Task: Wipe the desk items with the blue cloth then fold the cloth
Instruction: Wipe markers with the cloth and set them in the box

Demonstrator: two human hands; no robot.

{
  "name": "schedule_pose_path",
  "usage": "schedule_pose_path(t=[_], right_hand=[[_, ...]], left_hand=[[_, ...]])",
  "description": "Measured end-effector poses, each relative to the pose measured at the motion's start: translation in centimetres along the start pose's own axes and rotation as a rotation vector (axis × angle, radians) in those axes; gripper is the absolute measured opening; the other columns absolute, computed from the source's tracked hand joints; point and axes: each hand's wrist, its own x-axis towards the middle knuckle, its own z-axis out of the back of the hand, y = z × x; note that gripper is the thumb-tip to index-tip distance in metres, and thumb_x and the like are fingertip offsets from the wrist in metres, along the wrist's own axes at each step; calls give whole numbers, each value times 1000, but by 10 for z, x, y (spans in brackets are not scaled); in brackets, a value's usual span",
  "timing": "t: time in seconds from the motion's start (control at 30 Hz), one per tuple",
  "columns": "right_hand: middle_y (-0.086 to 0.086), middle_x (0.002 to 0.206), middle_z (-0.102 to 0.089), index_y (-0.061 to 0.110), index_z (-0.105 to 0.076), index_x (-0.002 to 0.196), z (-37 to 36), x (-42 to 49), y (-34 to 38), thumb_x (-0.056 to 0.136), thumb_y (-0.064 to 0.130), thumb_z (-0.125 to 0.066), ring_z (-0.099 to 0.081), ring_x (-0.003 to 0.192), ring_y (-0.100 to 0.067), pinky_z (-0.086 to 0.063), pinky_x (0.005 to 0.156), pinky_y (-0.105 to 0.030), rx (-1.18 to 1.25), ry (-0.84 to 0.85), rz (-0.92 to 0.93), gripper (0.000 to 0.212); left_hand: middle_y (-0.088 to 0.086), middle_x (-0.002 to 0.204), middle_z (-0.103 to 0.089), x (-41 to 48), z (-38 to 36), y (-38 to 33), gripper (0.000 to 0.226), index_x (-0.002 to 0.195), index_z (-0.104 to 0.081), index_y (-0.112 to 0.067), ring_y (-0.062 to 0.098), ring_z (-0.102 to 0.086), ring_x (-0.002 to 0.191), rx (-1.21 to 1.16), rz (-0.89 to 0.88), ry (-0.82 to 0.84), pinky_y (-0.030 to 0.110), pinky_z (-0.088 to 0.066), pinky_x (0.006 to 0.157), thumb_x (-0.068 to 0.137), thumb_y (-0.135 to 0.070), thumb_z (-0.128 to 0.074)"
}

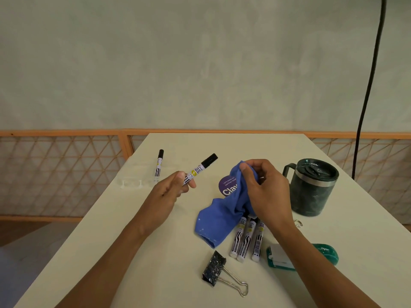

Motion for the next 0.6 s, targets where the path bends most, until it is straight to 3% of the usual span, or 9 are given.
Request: schedule_pose_path(t=[0.1,0.17,0.2,0.27,0.37,0.47,0.6], right_hand=[[21,96,-73,32,-71,106,-3,-1,-1,103,38,-68,-69,86,2,-53,69,-12,-20,23,13,7],[21,97,-73,33,-71,106,-2,0,-3,103,39,-68,-68,88,2,-53,69,-13,-22,21,8,7],[21,97,-73,34,-71,106,-2,0,-4,103,39,-68,-68,88,2,-54,70,-14,-23,22,5,6],[21,96,-73,34,-71,105,-2,0,-5,103,37,-68,-68,89,2,-54,73,-17,-22,29,0,5],[21,95,-74,32,-72,105,-3,-1,-8,103,34,-70,-69,89,2,-56,76,-24,-18,43,6,4],[21,94,-74,31,-73,104,-3,-1,-8,102,34,-71,-69,89,1,-56,76,-22,-21,49,16,4],[24,91,-74,32,-73,103,-2,-1,-9,102,32,-71,-70,87,0,-55,71,-16,-11,67,28,2]], left_hand=[[-25,87,-66,3,0,4,44,118,-72,-21,8,-61,81,-8,-12,-24,21,-43,83,117,-39,-32],[-8,98,-69,6,2,10,37,118,-73,-33,34,-59,93,44,-58,-73,36,-46,82,116,-44,-38],[-6,101,-70,8,3,13,33,117,-73,-36,38,-58,91,69,-76,-101,40,-49,80,114,-46,-41],[-9,108,-74,11,6,15,24,117,-72,-38,23,-69,88,67,-91,-200,40,-58,82,111,-47,-51],[-8,111,-74,21,19,9,15,113,-72,-36,12,-76,86,79,-111,-372,18,-53,76,103,-46,-68],[-12,95,-74,39,38,10,19,106,-77,-37,6,-74,81,151,-64,-523,25,-54,73,95,-52,-78],[-21,79,-68,67,59,25,25,102,-83,-33,1,-65,78,438,59,-610,24,-43,64,92,-56,-78]])
